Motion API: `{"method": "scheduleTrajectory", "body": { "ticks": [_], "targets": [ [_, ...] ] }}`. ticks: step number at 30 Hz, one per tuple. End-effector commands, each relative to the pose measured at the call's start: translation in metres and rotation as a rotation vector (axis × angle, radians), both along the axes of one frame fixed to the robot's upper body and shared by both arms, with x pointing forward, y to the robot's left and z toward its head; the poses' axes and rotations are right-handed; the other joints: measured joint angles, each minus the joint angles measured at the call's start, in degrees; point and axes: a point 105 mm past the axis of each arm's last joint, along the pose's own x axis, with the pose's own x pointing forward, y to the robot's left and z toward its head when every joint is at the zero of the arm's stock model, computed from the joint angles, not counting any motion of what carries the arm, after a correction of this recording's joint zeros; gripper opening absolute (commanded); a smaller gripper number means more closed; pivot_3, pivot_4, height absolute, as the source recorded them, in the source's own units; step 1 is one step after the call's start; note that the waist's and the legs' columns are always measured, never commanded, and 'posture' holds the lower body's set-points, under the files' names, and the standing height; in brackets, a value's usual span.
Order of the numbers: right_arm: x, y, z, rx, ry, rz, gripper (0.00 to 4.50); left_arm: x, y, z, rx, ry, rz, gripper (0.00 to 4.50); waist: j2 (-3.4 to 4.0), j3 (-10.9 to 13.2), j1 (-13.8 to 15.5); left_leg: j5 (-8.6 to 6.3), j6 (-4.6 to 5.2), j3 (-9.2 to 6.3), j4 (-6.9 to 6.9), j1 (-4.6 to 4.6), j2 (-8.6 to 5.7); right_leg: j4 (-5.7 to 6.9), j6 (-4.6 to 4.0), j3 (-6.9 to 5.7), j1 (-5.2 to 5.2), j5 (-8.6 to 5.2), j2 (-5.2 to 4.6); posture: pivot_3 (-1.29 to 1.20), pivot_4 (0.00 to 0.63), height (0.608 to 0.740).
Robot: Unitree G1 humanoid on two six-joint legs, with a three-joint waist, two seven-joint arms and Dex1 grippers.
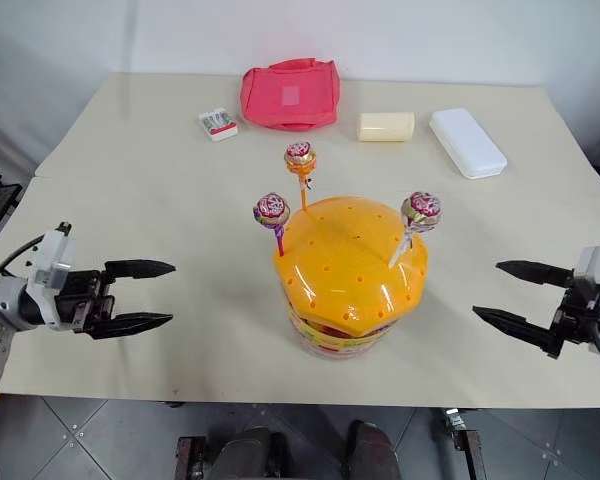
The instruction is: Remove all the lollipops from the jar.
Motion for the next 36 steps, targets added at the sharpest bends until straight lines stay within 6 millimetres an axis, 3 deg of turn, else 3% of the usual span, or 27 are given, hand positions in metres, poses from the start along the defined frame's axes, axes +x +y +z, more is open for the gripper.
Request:
{"method": "scheduleTrajectory", "body": {
  "ticks": [1, 6, 15, 20, 25, 30, 36],
  "targets": [
    [0.001, -0.003, 0.014, -0.032, -0.047, 0.007, 4.45, -0.009, -0.007, 0.007, -0.017, -0.015, -0.056, 4.5, 0.0, 0.0, 0.0, 0.0, 0.0, 0.0, 0.0, 0.01, 0.0, 0.02, 0.0, 0.0, 0.0, 0.0, 0.0, 0.0, 0.15, 0.74],
    [0.003, -0.005, 0.017, -0.037, -0.035, 0.014, 4.45, 0.004, -0.009, 0.013, -0.044, 0.01, 0.052, 4.5, 0.0, 0.0, 0.1, 0.0, 0.0, -0.01, 0.06, 0.03, 0.0, 0.11, 0.0, 0.03, 0.0, 0.0, -0.02, 0.0, 0.15, 0.74],
    [0.005, 0.005, 0.027, -0.025, -0.009, 0.056, 4.45, 0.002, -0.02, 0.032, -0.021, 0.006, 0.04, 4.5, 0.0, 0.0, 0.0, 0.0, 0.0, -0.02, 0.13, 0.06, -0.01, 0.24, -0.01, 0.04, 0.0, 0.0, -0.04, 0.0, 0.15, 0.74],
    [0.006, 0.014, 0.04, 0.071, -0.11, 0.075, 4.45, -0.002, -0.046, 0.082, -0.084, -0.194, -0.055, 4.5, -0.05, 0.0, 0.4, 0.0, 0.0, -0.11, 0.38, -0.02, 0.0, 0.4, -0.02, 0.03, 0.01, 0.0, -0.05, 0.0, 0.15, 0.74],
    [-0.012, 0.023, 0.034, 0.065, -0.089, 0.16, 4.45, -0.007, -0.074, 0.106, -0.168, -0.251, -0.201, 4.5, -0.02, 0.0, 0.4, -0.06, 0.09, -0.19, 0.62, -0.09, -0.07, 0.5, -0.02, 0.02, 0.06, 0.0, -0.11, 0.0, 0.15, 0.74],
    [-0.029, 0.032, 0.046, 0.093, -0.132, 0.238, 4.45, -0.013, -0.1, 0.107, -0.219, -0.249, -0.37, 4.5, -0.03, 0.0, 0.2, -0.06, 0.1, -0.19, 0.84, -0.05, -0.07, 0.71, -0.02, 0.05, 0.09, 0.0, -0.1, 0.0, 0.15, 0.74],
    [-0.026, 0.035, 0.055, 0.073, -0.203, 0.191, 4.45, -0.015, -0.124, 0.101, -0.238, -0.217, -0.531, 4.5, -0.04, 0.0, 0.3, -0.07, 0.12, -0.2, 0.94, -0.05, -0.07, 0.79, -0.02, 0.09, 0.11, 0.0, -0.11, 0.0, 0.15, 0.74]
  ]
}}
